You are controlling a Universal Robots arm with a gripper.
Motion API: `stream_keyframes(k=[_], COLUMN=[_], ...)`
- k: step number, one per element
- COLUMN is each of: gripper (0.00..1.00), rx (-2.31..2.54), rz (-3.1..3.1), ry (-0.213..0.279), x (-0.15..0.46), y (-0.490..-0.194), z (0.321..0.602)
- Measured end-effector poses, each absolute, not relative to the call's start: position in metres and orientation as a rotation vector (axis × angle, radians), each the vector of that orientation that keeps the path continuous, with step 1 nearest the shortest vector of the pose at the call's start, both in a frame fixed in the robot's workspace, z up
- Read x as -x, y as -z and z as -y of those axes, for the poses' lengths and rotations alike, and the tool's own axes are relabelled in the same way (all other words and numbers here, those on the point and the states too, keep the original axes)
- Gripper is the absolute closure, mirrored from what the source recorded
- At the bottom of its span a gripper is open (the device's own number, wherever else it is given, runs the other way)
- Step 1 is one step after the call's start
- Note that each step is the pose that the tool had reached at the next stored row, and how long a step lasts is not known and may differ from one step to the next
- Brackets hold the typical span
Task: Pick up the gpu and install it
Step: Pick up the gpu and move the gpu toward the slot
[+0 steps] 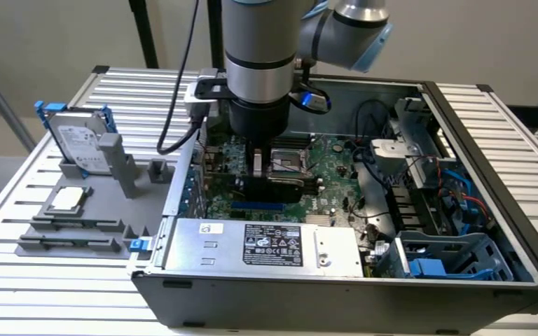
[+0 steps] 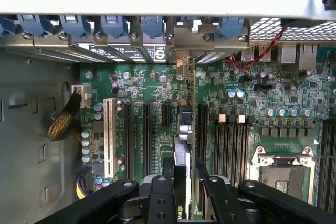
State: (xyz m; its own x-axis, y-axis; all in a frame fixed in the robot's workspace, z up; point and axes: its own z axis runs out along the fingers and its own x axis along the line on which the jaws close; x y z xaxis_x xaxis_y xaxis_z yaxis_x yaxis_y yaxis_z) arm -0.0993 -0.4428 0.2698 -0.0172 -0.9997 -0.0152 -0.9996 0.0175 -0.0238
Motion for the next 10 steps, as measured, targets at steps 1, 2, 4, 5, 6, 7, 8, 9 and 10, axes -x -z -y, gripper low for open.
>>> stream_keyframes(k=[1,2,4,5,6,7,8,9,10], gripper=[0.74,0.74,0.74,0.74,0.74,0.74,0.74,0.74,0.74], rx=[2.183,2.183,2.184,2.184,2.184,2.184,2.184,2.184,2.184], rz=[-2.221,-2.22,-2.22,-2.22,-2.22,-2.22,-2.22,-2.22,-2.22], ry=[0.01,0.01,0.01,0.01,0.01,0.01,0.01,0.01,0.01], x=[0.0993,0.0993,0.0993,0.0993,0.0993,0.0993,0.0993,0.0993,0.0993], y=[-0.2695,-0.2691,-0.2685,-0.2681,-0.2676,-0.2671,-0.2665,-0.2661,-0.2656], z=[0.4428,0.4428,0.4428,0.4428,0.4428,0.4428,0.4428,0.4428,0.4428])
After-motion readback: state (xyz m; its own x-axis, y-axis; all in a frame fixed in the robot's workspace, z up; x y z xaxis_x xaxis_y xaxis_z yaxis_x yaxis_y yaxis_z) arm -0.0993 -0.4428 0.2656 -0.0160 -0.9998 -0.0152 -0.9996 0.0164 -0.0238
